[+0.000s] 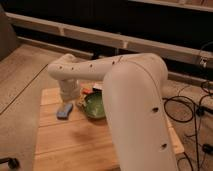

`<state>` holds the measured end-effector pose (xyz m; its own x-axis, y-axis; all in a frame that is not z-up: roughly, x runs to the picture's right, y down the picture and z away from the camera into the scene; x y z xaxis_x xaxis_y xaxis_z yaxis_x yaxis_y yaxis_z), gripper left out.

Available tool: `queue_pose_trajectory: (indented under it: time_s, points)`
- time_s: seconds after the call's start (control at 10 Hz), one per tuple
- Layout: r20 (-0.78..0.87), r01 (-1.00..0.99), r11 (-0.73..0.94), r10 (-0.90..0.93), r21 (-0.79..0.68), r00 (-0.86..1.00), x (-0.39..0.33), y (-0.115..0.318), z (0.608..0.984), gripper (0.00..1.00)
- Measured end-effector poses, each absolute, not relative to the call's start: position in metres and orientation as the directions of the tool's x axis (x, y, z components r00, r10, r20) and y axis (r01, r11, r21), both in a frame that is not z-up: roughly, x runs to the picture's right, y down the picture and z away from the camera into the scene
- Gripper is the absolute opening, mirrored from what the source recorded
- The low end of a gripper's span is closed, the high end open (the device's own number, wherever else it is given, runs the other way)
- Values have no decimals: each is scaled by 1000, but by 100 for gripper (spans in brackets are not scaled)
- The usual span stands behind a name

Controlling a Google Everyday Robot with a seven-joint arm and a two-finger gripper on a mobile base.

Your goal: Knock the bottle over

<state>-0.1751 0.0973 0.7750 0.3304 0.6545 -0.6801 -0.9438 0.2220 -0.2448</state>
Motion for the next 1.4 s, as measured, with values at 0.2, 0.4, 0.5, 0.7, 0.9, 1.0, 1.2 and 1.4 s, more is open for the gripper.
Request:
queue_pose_trajectory:
  time_s: [0.2, 0.4, 0.5, 0.7, 0.9, 1.0, 1.2, 1.4]
  points:
    - [-682, -944, 222, 653, -243, 329, -174, 97, 777, 65]
    - [-683, -945, 224, 653, -238, 327, -173, 97, 777, 65]
    - [-688, -951, 219, 657, -217, 308, -171, 96, 784, 65]
    - [-690, -958, 212, 665, -192, 286, -167, 91, 798, 65]
    - [-689, -958, 217, 666, -186, 285, -167, 85, 813, 65]
    - [-687, -955, 225, 664, -194, 296, -172, 83, 819, 65]
    - [-693, -948, 245, 647, -205, 317, -178, 80, 830, 65]
    - [-709, -947, 242, 629, -212, 319, -179, 80, 839, 65]
